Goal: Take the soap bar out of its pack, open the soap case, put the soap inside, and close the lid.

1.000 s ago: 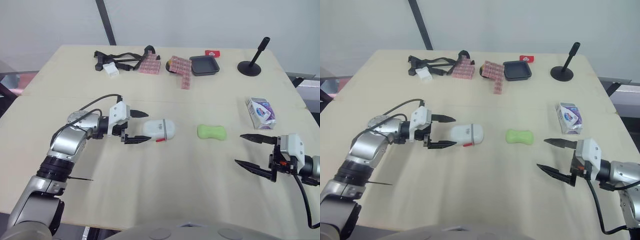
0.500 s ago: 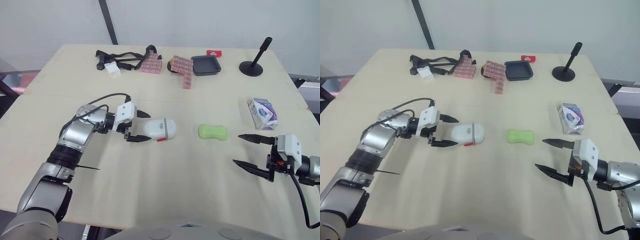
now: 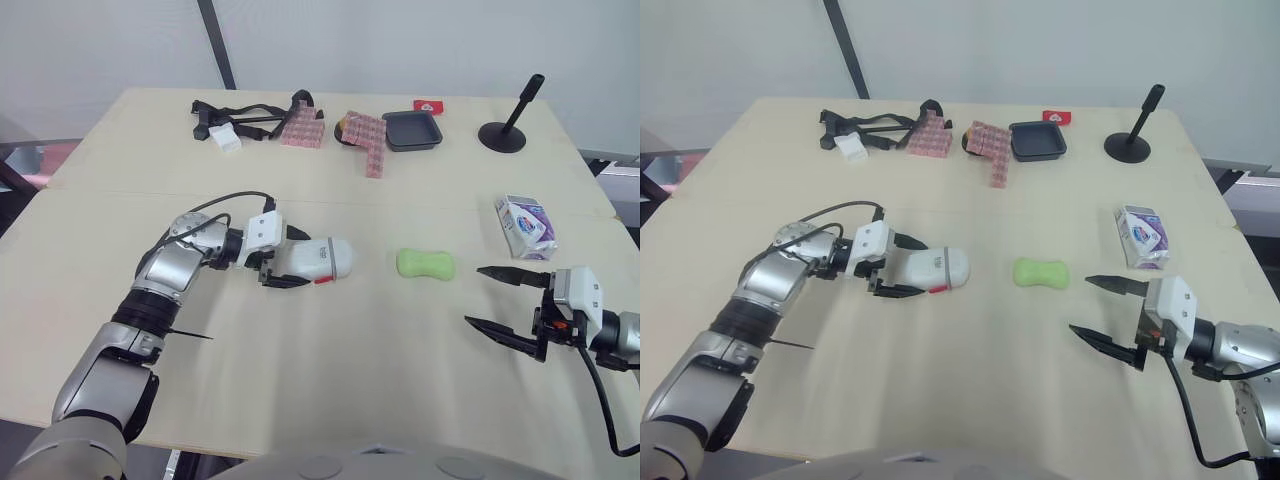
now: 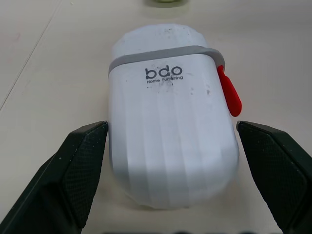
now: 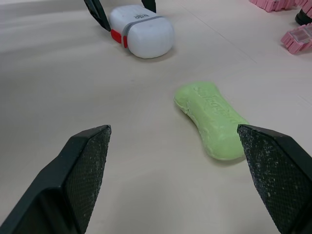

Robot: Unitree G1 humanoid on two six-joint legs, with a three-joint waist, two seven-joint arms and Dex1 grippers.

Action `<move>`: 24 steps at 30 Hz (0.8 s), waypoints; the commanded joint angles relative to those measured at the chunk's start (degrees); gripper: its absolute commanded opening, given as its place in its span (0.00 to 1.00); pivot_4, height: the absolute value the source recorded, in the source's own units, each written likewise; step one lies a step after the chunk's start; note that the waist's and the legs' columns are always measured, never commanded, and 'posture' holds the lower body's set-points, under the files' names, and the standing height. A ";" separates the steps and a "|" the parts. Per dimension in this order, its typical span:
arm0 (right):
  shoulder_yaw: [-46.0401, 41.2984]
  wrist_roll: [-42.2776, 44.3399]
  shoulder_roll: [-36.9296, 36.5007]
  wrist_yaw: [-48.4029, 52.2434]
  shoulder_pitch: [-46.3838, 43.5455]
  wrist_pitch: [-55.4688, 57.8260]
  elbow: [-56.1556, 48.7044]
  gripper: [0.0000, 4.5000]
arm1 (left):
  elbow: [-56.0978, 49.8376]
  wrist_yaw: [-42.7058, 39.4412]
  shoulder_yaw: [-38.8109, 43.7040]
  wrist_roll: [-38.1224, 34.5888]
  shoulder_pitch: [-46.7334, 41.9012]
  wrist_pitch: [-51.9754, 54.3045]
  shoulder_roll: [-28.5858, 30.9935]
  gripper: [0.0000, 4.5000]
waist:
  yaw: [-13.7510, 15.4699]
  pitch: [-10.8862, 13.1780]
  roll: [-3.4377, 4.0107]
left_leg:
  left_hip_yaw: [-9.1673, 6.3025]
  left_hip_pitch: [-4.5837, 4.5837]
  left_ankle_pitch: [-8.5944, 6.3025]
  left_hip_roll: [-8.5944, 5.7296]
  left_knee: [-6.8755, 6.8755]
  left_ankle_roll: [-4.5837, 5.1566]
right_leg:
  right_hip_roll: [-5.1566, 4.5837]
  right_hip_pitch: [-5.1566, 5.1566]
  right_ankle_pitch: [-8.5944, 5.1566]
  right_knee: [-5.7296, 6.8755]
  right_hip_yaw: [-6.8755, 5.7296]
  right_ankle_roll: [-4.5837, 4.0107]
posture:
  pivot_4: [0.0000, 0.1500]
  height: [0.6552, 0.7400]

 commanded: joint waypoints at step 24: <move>0.63 0.72 -0.31 -1.79 0.28 0.19 -2.33 0.99 | 1.23 3.58 -0.11 2.93 -0.68 -3.97 -1.23 1.00 | 0.04 0.00 -0.01 | 0.00 -0.01 0.00 0.00 0.00 0.01 | -0.01 0.00 0.00 -0.01 -0.02 0.00 | 1.00 1.00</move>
